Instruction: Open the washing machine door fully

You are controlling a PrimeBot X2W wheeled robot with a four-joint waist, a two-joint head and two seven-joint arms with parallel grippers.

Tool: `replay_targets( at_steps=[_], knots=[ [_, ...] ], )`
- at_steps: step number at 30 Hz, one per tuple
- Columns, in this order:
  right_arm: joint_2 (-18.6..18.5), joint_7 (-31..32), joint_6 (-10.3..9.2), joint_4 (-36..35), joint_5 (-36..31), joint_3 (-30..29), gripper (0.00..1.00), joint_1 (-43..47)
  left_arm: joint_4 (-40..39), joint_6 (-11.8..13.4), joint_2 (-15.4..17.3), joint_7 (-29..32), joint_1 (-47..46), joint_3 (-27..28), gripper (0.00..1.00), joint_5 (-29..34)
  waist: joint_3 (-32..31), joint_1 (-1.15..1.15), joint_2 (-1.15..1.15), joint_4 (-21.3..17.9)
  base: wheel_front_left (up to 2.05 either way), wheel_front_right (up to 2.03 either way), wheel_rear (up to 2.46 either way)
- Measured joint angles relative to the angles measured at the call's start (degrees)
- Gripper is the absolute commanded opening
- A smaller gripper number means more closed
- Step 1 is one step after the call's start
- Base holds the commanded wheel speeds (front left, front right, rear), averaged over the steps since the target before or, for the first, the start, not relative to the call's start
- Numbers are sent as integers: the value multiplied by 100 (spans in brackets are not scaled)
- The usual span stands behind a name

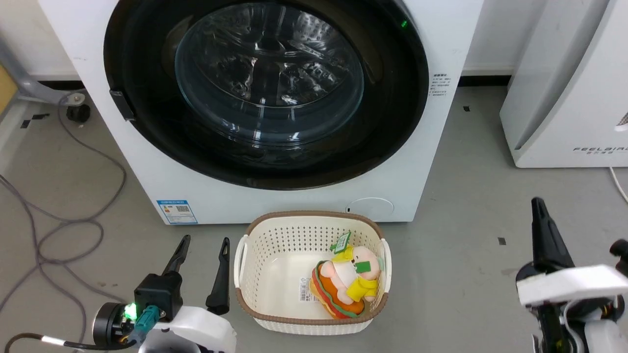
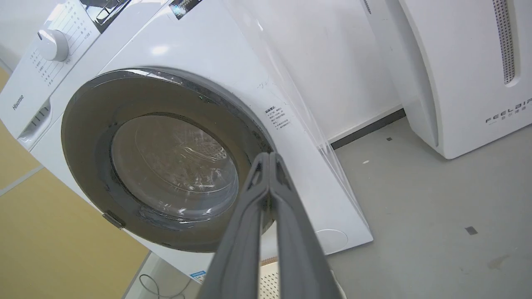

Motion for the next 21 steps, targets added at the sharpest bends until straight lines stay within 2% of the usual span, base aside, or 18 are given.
replay_targets(
  at_steps=[9, 21],
  knots=[
    [-14, -71, 0, 543, 630, -62, 0, -855, -2, -52, 1, -104, -104, 12, 100, -52, 177, 0, 0, -27, 0, 0, 0],
    [-363, 83, 0, 1668, 1262, -82, 0, -2554, -78, -151, 25, -238, -361, 32, 100, -154, 528, 1, 0, -7, 0, 0, 0]
  ],
)
